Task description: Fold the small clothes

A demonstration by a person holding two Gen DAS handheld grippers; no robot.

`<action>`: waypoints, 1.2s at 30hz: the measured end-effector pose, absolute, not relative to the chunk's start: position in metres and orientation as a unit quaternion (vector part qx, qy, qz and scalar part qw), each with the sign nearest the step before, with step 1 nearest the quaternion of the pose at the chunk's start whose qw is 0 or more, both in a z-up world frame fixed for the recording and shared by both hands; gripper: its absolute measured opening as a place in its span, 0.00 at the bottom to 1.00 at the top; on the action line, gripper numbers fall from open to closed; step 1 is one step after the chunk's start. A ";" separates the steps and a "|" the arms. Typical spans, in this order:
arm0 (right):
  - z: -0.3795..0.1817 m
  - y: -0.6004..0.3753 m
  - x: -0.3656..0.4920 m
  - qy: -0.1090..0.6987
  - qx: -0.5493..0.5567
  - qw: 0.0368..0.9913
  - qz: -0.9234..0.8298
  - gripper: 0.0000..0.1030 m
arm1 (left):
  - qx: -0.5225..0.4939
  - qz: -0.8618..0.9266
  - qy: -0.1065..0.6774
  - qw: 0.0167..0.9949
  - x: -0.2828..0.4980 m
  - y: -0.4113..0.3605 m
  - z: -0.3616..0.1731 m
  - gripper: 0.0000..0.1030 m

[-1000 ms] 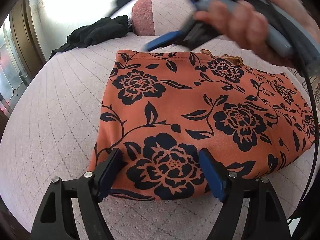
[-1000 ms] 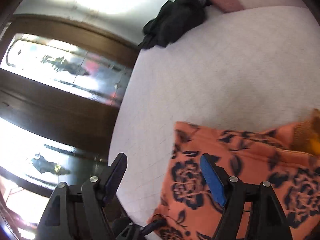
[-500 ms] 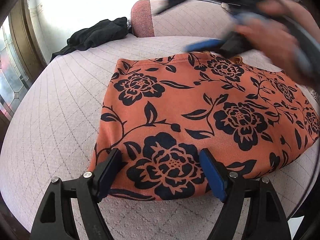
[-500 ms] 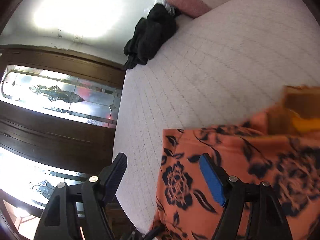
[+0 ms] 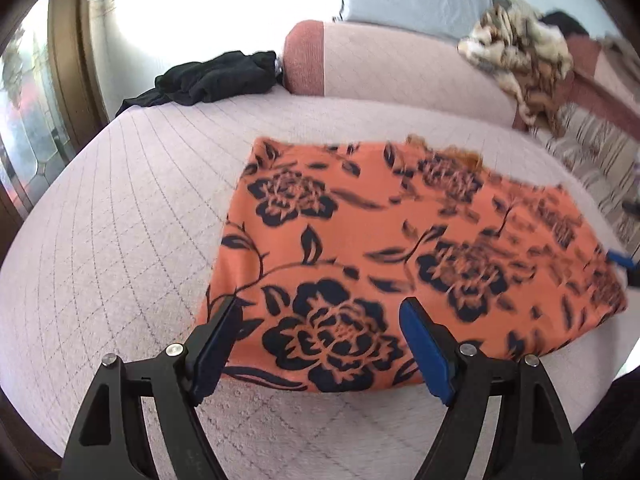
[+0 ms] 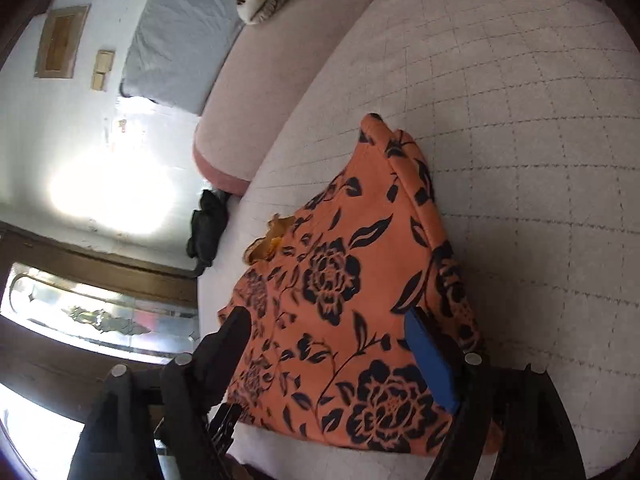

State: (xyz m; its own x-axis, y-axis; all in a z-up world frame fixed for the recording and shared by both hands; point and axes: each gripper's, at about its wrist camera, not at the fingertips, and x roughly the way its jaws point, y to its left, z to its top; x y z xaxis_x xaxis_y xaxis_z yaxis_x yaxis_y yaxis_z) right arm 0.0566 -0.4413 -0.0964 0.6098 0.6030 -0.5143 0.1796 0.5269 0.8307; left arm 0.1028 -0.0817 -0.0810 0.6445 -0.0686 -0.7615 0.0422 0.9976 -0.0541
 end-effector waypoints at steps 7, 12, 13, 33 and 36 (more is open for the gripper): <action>-0.121 -0.444 0.049 0.409 0.486 0.766 0.100 0.79 | 0.003 -0.020 0.473 0.881 0.113 -0.087 -0.106 0.83; -0.082 -0.426 0.073 0.395 0.448 0.785 0.162 0.81 | -0.033 -0.026 0.432 0.901 0.102 -0.086 -0.078 0.83; -0.078 -0.423 0.082 0.399 0.440 0.787 0.170 0.81 | -0.033 -0.031 0.428 0.903 0.102 -0.089 -0.075 0.83; -0.109 -0.454 0.209 0.421 0.448 0.784 0.089 0.81 | 0.012 -0.050 0.454 0.890 0.118 -0.109 -0.111 0.86; -0.076 -0.438 0.184 0.414 0.409 0.806 0.110 0.82 | 0.004 -0.050 0.454 0.889 0.116 -0.108 -0.108 0.86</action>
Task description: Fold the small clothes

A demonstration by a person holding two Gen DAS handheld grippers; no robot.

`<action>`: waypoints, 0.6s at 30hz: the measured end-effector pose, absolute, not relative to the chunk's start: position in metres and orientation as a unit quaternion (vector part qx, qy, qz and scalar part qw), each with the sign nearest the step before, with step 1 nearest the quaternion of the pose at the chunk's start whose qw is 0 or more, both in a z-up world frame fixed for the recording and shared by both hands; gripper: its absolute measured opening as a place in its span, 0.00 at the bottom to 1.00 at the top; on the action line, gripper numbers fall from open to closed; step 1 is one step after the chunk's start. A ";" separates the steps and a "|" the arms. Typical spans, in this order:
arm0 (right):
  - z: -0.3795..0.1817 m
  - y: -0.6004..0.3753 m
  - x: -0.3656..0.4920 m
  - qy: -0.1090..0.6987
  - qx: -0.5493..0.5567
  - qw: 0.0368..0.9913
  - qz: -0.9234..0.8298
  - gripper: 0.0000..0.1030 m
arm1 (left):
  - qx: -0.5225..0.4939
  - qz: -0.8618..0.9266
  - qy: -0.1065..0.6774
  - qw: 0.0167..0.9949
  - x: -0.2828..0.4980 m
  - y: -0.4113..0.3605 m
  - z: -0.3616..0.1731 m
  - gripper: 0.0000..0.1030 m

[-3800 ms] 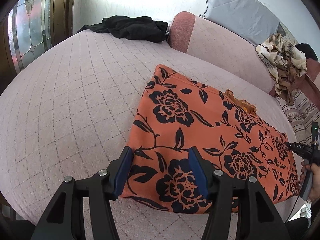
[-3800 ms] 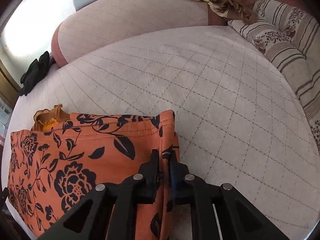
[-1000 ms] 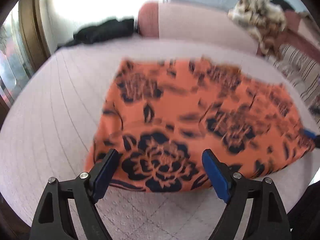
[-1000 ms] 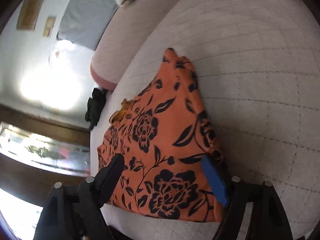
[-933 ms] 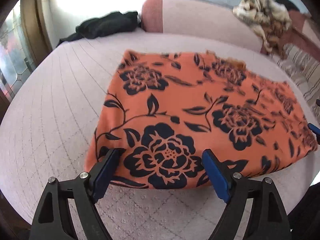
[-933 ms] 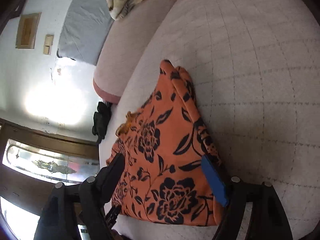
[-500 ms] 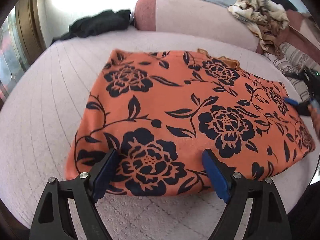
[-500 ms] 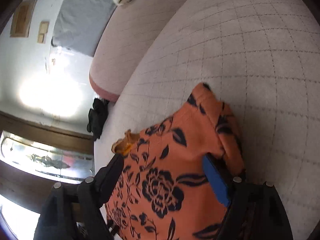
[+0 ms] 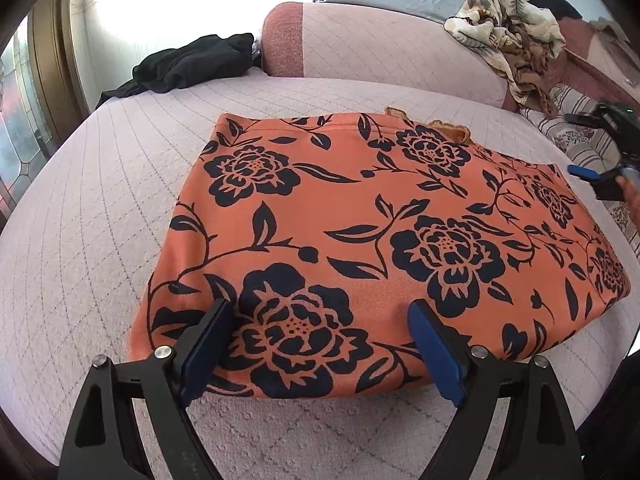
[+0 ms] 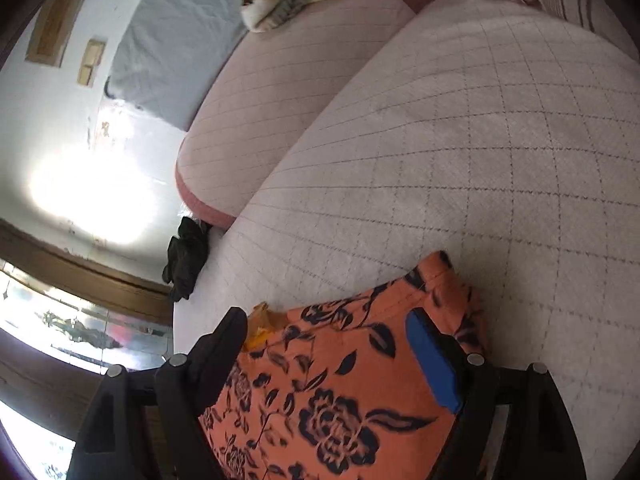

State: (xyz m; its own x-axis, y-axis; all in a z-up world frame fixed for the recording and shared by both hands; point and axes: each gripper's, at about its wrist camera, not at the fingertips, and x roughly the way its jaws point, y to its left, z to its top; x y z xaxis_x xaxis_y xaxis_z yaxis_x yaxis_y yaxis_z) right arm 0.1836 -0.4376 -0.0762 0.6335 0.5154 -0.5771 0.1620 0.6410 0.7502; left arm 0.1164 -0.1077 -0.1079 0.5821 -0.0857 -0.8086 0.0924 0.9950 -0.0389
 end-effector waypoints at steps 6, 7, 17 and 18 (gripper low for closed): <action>-0.053 -0.387 0.078 0.406 0.405 0.794 0.202 0.83 | -0.015 -0.048 0.440 0.897 0.104 -0.102 -0.090 0.86; -0.060 -0.379 0.062 0.409 0.406 0.790 0.210 0.83 | -0.017 -0.048 0.437 0.898 0.102 -0.101 -0.086 0.86; -0.089 -0.385 0.013 0.388 0.435 0.796 0.165 0.81 | -0.028 -0.010 0.435 0.900 0.076 -0.071 -0.072 0.86; -0.085 -0.380 0.013 0.387 0.431 0.795 0.180 0.81 | -0.038 -0.003 0.441 0.897 0.078 -0.066 -0.073 0.86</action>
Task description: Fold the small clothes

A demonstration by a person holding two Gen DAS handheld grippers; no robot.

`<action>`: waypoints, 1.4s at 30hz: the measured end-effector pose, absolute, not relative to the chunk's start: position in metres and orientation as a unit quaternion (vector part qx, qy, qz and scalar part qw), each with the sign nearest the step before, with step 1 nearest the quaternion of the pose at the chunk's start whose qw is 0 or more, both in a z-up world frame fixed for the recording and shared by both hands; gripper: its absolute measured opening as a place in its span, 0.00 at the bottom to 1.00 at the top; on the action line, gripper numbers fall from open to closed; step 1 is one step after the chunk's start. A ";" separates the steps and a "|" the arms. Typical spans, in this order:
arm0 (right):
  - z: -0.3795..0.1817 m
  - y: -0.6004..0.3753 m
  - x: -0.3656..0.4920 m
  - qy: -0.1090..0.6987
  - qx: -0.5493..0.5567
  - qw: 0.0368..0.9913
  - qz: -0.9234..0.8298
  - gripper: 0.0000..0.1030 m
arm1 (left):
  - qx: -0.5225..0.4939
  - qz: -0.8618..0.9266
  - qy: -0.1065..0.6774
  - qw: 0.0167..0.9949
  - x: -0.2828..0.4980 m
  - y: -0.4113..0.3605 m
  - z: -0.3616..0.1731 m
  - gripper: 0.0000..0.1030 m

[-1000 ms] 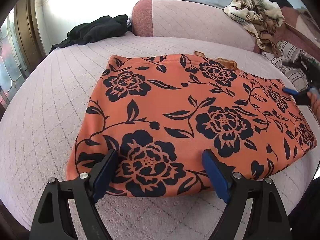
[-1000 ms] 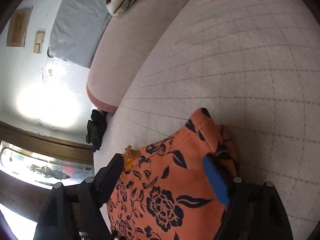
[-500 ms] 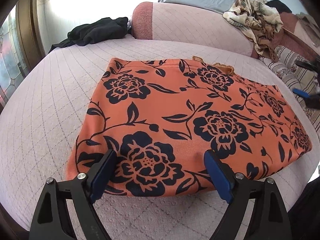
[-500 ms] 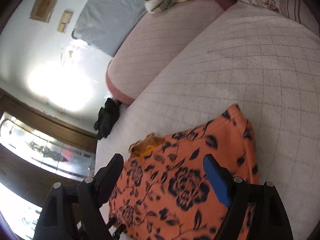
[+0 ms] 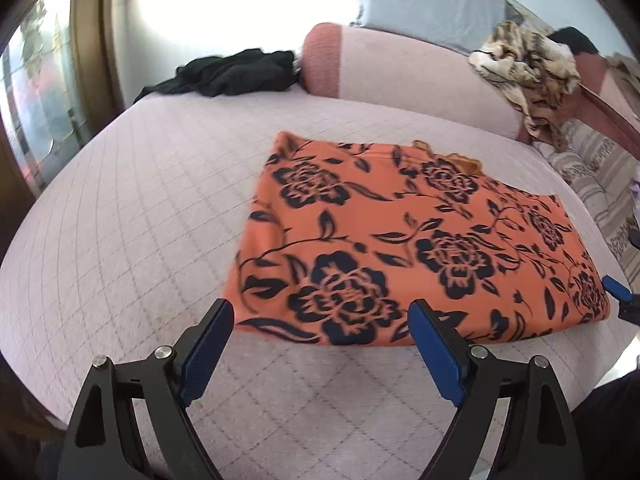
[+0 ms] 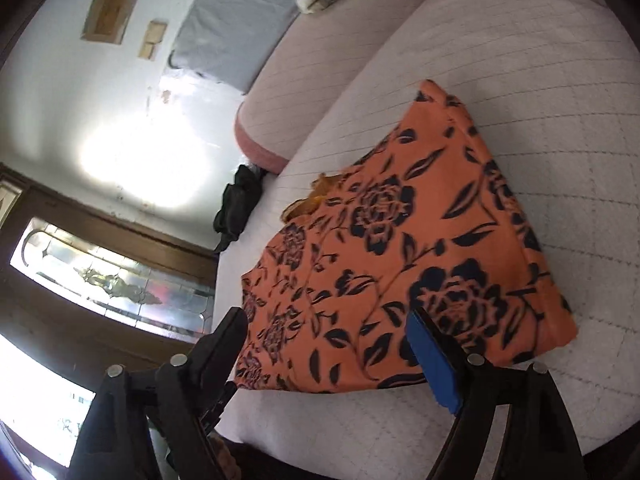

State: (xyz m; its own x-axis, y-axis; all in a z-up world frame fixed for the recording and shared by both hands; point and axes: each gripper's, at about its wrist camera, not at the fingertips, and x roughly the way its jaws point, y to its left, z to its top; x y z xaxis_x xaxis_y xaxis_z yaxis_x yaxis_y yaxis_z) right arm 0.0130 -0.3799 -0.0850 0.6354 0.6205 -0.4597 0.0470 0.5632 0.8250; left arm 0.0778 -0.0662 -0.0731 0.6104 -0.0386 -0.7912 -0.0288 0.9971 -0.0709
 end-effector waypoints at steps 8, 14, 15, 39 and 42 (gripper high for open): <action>-0.108 -0.381 0.022 0.418 0.398 0.810 0.107 0.82 | -0.045 0.007 0.429 0.902 0.089 -0.060 -0.069 0.86; -0.063 -0.304 0.034 0.402 0.375 0.795 0.256 0.83 | -0.050 0.034 0.487 0.871 0.111 -0.049 -0.105 0.86; -0.070 -0.291 0.039 0.410 0.379 0.783 0.274 0.84 | -0.058 0.036 0.498 0.865 0.113 -0.045 -0.111 0.86; -0.129 -0.214 0.062 0.484 0.370 0.748 0.264 0.84 | -0.065 0.040 0.476 0.876 0.103 -0.035 -0.101 0.86; -0.104 -0.205 0.057 0.459 0.370 0.753 0.291 0.85 | -0.066 0.043 0.471 0.878 0.100 -0.032 -0.099 0.86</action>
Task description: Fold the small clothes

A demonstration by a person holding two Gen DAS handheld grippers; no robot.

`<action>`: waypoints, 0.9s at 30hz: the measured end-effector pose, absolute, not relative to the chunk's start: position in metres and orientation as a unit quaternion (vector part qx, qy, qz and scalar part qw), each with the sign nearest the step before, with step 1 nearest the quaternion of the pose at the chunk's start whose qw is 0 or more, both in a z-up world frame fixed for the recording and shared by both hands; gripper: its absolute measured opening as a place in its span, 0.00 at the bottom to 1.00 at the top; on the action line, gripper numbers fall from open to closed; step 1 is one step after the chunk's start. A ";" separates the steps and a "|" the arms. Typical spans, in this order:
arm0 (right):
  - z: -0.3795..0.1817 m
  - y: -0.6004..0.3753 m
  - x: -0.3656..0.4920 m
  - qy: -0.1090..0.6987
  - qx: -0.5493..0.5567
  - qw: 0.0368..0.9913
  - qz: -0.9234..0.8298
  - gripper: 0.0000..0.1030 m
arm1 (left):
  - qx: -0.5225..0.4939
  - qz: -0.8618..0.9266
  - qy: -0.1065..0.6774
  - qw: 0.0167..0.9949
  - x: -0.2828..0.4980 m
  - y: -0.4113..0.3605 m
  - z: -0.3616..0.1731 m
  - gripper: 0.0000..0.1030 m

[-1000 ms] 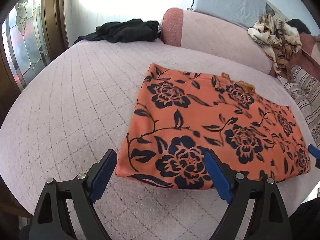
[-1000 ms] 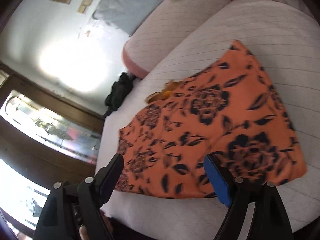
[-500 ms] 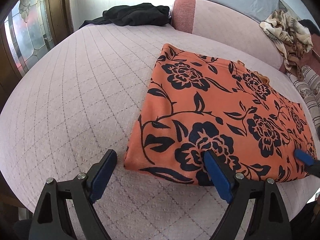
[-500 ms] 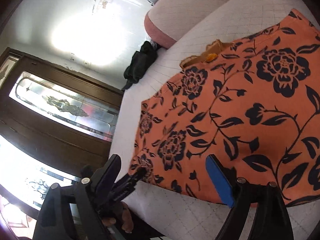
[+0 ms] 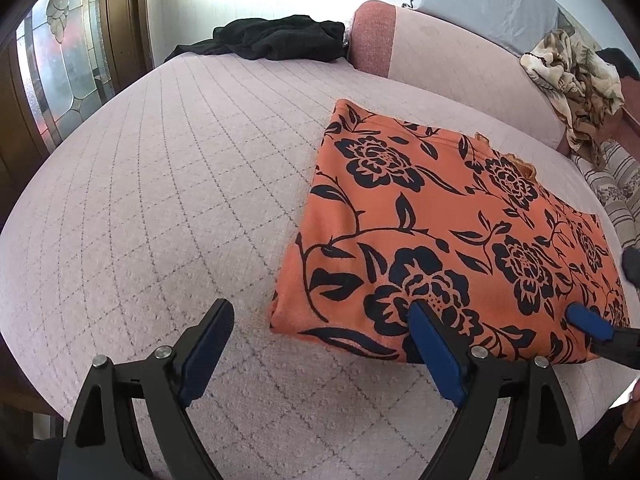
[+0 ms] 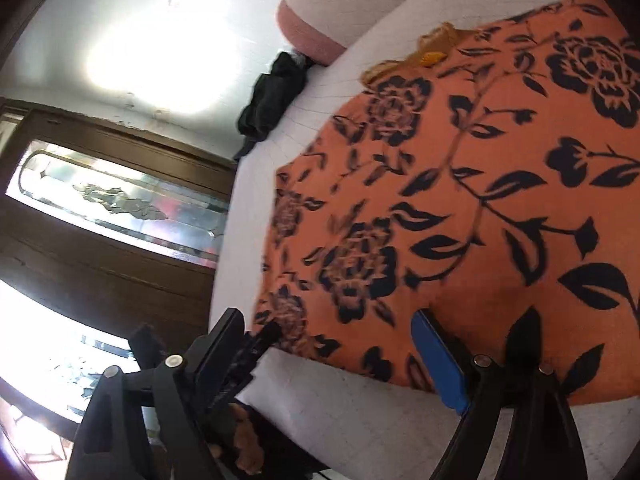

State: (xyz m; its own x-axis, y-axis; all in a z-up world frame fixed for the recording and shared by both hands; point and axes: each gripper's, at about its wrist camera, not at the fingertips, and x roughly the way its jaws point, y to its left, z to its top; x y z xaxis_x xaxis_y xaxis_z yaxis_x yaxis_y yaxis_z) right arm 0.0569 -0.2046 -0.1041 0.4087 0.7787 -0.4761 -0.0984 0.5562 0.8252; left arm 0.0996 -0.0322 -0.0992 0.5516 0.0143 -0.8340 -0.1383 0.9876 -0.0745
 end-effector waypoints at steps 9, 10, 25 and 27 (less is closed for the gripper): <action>-0.108 -0.199 0.052 0.465 0.353 0.766 0.269 0.83 | -0.070 0.050 0.460 0.884 0.097 -0.028 -0.093 0.86; -0.099 -0.205 0.045 0.456 0.346 0.776 0.265 0.83 | -0.072 0.049 0.458 0.885 0.097 -0.028 -0.092 0.86; -0.145 -0.413 -0.036 0.355 0.578 0.735 0.015 0.84 | 0.003 -0.014 0.425 0.905 0.095 -0.104 -0.071 0.86; -0.145 -0.425 -0.027 0.344 0.585 0.735 0.006 0.84 | 0.019 -0.024 0.425 0.905 0.100 -0.121 -0.071 0.86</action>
